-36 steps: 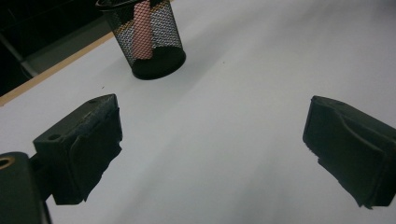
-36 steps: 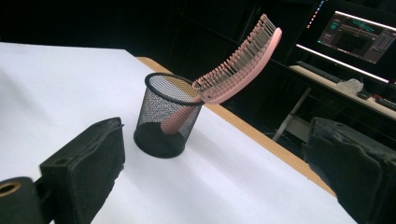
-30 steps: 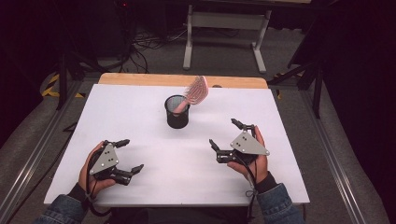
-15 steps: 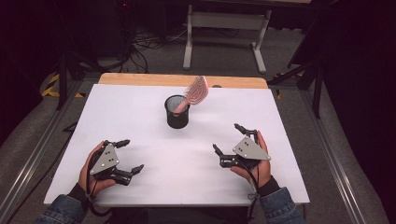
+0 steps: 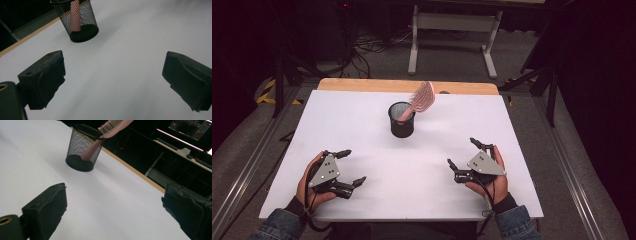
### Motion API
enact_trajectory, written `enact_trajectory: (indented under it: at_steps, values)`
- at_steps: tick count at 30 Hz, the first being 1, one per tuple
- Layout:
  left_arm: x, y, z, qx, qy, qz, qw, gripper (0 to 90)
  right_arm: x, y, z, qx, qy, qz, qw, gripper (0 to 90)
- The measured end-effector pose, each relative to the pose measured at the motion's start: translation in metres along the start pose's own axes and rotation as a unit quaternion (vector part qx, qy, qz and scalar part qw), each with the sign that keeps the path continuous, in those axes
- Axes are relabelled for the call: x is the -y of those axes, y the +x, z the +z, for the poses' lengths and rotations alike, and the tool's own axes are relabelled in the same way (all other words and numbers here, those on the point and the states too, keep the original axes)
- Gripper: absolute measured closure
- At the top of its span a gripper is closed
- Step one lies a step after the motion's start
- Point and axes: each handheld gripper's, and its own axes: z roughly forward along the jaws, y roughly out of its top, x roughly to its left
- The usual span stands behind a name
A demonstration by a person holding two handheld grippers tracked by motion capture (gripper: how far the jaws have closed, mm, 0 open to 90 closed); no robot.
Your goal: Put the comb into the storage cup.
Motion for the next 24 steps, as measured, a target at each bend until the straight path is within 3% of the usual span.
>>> enact_trajectory:
  at_steps: [10,24]
  values:
    - [0.000,0.000,0.000,-0.001,0.000,0.002,1.0000,5.8,0.017,-0.005,-0.006,0.009,0.014,0.003,0.9999,6.2]
    - [0.000,0.000,0.002,-0.001,0.003,0.005,1.0000,5.8,0.043,-0.012,-0.025,-0.007,0.035,0.029,0.9989,3.3]
